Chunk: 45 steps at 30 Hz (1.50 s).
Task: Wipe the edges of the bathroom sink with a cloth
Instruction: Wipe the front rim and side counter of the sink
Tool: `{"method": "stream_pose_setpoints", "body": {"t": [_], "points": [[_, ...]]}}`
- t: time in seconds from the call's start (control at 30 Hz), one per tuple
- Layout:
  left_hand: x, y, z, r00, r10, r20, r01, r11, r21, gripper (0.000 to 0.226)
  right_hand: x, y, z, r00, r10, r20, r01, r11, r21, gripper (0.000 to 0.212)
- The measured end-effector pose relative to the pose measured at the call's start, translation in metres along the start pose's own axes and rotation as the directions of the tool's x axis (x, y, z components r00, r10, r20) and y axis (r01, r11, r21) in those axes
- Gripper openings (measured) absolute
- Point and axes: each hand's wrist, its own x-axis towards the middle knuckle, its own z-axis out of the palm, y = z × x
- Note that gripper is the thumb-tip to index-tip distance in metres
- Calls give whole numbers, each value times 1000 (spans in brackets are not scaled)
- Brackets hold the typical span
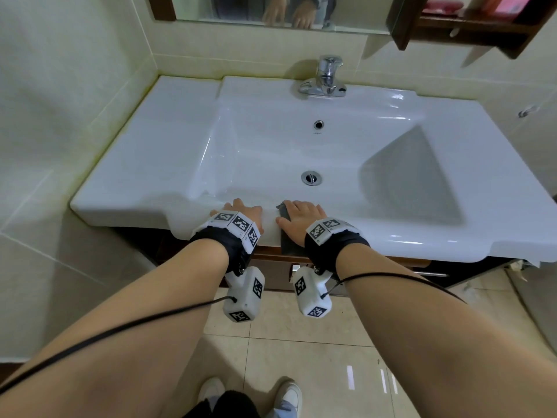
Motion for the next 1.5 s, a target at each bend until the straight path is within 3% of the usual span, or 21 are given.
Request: {"method": "stream_pose_setpoints", "body": {"t": [0.1, 0.3, 0.43, 0.63, 0.73, 0.8, 1.07, 1.33, 1.5], "points": [[-1, -3, 0, 1000, 24, -5, -24, 1000, -4, 47, -1, 13, -4, 1000, -20, -12, 20, 1000, 2, 45], [-4, -1, 0, 999, 36, -8, -36, 999, -11, 45, -14, 66, -13, 993, 115, -7, -115, 993, -15, 40], [-5, 4, -4, 998, 66, -22, -66, 998, 15, 41, -12, 62, -15, 986, 164, 29, -162, 985, -56, 40], [-5, 13, -3, 994, 87, -58, -87, 996, 18, 46, -9, 20, 4, 998, 18, -68, -19, 1000, -16, 47], [-4, 12, 3, 993, 106, -54, -106, 994, 7, 65, -10, 26, 2, 998, -8, -62, 8, 1000, 3, 47], [-5, 10, 3, 991, 131, -31, -130, 991, 13, 72, -11, 42, -4, 999, 20, -37, -19, 1000, 18, 44], [-14, 20, -5, 990, 136, -22, -134, 989, 68, 65, -16, 84, -12, 984, 179, -5, -179, 984, -24, 41], [-8, 28, -8, 997, 81, 20, -82, 996, 41, 67, -8, 29, 3, 996, 58, -71, -59, 998, -9, 43], [-7, 27, -10, 996, 82, 27, -82, 997, 10, 66, -14, 46, -5, 996, 68, -63, -69, 998, -5, 43]]}}
